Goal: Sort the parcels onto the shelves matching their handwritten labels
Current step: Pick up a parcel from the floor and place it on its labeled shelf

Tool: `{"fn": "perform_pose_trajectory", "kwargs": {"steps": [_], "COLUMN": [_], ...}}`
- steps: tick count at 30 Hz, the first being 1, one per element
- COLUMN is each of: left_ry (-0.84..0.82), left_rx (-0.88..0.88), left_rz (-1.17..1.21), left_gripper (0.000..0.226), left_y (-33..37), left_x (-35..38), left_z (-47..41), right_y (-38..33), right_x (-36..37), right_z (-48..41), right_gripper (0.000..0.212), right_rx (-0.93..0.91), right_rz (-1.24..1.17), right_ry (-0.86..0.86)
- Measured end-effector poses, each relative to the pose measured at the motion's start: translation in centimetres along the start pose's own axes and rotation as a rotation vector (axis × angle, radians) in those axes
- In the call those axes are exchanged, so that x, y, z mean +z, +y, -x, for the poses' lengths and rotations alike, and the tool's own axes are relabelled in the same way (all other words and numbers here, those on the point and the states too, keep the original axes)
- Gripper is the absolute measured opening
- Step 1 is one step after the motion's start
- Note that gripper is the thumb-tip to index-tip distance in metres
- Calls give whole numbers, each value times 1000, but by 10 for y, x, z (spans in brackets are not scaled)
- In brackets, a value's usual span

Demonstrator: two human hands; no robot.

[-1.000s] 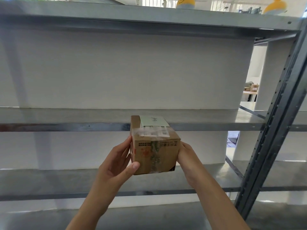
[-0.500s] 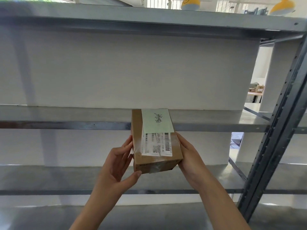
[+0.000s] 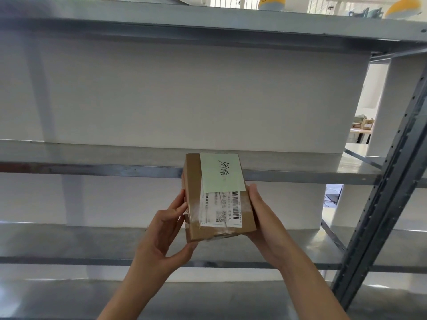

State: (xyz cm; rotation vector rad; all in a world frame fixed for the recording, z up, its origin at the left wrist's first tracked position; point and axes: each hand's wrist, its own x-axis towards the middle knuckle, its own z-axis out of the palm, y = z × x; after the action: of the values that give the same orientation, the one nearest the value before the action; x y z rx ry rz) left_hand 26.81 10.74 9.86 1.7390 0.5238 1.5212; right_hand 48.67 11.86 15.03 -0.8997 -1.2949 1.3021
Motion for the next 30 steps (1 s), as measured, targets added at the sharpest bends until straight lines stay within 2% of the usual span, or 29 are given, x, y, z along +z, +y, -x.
{"fn": "perform_pose_trajectory", "kwargs": {"steps": [7, 9, 12, 15, 17, 19, 24, 26, 29, 30], "left_ry": [10, 91, 305, 371, 342, 223, -50, -92, -112, -117], "left_rx": [-20, -13, 30, 5, -71, -106, -102, -114, -149, -159], "left_rz": [-130, -203, -382, -415, -396, -401, -283, -248, -223, -230], "left_gripper": [47, 38, 12, 20, 36, 46, 60, 71, 87, 91], "left_y": [-6, -4, -2, -5, -7, -7, 3, 6, 8, 9], "left_x": [1, 2, -1, -10, -17, -23, -24, -22, -19, -17], "left_z": [3, 3, -2, -14, -23, -34, -54, -59, -62, -63], "right_y": [-1, -3, -4, -4, -8, -15, -38, -48, -61, -65], "right_x": [-13, -19, -26, -30, -34, -37, -48, -53, -58, -59], "right_z": [-2, -1, 2, 3, 0, -4, -17, -25, -36, -39], "right_gripper": [47, 46, 40, 36, 34, 32, 43, 44, 56, 54], "right_rx": [8, 20, 50, 74, 82, 87, 68, 54, 53, 54], "right_rz": [24, 56, 115, 132, 136, 164, 229, 232, 255, 269], "right_ry": [-18, -39, -103, -163, -177, -189, -252, -291, -336, -345]}}
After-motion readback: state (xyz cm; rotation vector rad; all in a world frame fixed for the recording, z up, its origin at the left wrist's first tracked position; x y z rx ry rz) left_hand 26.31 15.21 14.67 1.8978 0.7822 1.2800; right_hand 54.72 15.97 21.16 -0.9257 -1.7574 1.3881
